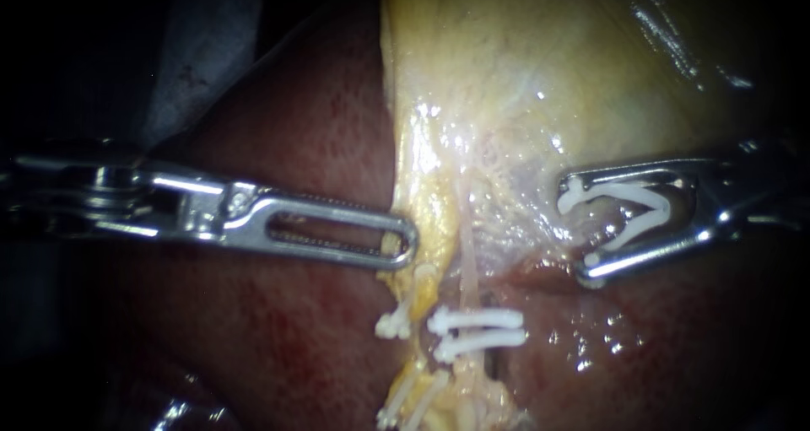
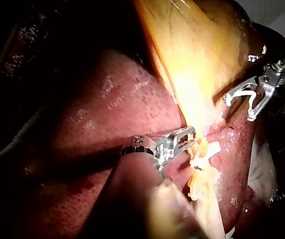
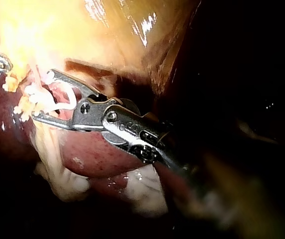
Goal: Clipping third clip right tube
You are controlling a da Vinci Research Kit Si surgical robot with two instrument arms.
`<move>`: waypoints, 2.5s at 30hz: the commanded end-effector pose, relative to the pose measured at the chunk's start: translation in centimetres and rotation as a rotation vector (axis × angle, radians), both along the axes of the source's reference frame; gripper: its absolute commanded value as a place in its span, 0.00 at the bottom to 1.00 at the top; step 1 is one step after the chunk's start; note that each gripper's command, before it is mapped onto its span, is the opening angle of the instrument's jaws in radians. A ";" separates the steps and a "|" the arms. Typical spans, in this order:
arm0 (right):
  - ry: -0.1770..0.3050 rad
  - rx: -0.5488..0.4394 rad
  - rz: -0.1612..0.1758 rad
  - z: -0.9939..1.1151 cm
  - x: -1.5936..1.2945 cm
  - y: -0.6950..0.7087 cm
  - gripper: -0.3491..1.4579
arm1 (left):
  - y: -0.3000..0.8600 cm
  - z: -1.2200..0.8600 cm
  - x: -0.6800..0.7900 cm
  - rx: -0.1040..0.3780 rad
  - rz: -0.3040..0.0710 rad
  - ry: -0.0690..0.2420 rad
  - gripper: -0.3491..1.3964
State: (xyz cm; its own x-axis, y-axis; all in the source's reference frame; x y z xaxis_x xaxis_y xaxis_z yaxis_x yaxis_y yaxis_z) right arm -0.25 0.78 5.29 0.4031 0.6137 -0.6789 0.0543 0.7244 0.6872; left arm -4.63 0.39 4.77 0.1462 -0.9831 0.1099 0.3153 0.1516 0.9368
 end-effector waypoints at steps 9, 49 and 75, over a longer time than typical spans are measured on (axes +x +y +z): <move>-0.002 -0.003 0.003 0.02 0.07 -0.05 0.50 | 0.03 -0.14 0.16 0.009 -0.002 -0.002 0.00; -0.009 0.123 -0.041 0.60 0.87 -0.60 0.48 | 0.07 -0.71 0.52 0.022 -0.027 -0.004 0.00; -0.013 0.118 -0.033 0.88 0.97 -0.44 0.48 | 0.06 -0.76 0.53 0.023 -0.028 -0.004 0.00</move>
State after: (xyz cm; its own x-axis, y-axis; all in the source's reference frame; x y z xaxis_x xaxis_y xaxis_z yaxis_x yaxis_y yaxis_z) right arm 0.74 0.33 6.17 0.4328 0.6752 -0.5973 0.0671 0.6367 0.7682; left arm -4.10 0.44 4.01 0.1185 -0.9891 0.0876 0.3147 0.1211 0.9415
